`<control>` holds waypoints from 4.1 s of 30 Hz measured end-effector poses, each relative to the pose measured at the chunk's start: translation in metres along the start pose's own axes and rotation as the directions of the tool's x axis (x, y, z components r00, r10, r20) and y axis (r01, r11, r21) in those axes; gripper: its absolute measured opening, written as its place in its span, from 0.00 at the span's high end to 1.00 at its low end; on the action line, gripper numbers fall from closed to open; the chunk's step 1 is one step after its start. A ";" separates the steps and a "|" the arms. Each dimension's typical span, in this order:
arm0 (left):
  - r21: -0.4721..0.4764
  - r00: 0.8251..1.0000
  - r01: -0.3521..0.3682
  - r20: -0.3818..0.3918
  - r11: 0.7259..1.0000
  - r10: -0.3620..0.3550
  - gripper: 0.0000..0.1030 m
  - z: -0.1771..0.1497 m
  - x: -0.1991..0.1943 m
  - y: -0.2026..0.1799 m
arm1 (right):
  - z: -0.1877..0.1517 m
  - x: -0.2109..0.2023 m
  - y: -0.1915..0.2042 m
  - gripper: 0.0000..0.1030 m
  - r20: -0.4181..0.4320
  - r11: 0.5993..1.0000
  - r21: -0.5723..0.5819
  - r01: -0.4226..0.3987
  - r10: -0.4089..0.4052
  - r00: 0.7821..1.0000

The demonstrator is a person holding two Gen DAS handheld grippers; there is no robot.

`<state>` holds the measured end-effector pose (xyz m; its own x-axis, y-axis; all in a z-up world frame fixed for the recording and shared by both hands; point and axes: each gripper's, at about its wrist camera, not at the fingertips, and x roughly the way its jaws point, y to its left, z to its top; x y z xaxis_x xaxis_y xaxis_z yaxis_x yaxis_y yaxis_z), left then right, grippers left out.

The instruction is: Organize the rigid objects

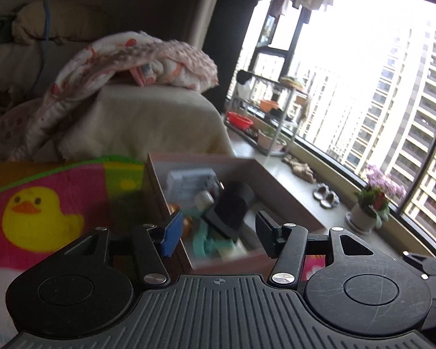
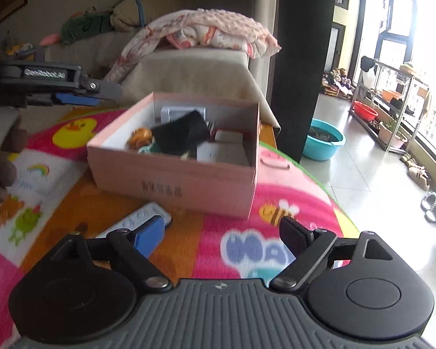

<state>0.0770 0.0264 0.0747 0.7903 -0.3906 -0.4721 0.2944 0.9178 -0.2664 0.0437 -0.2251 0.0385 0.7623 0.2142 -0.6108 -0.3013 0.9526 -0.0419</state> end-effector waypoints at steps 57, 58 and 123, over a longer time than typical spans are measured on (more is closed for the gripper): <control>-0.054 0.959 0.071 -0.272 0.996 -0.083 0.61 -0.107 -0.026 -0.069 | -0.079 -0.050 0.052 0.00 -0.087 0.990 -0.088 -0.113 0.105 0.991; -0.050 0.959 0.070 -0.273 0.996 -0.082 0.61 -0.107 -0.026 -0.070 | -0.079 -0.051 0.053 0.00 -0.087 0.990 -0.085 -0.109 0.102 0.991; 0.152 0.980 -0.147 -0.113 0.977 0.165 0.47 -0.122 -0.035 -0.060 | 0.043 -0.046 0.023 0.63 -0.041 0.996 -0.019 -0.091 0.091 0.995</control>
<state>-0.0340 -0.0232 0.0050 0.7618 -0.2397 -0.6018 0.2539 0.9652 -0.0631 0.0267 -0.2033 0.0995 0.7080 0.2906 -0.6437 -0.3807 0.9247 -0.0013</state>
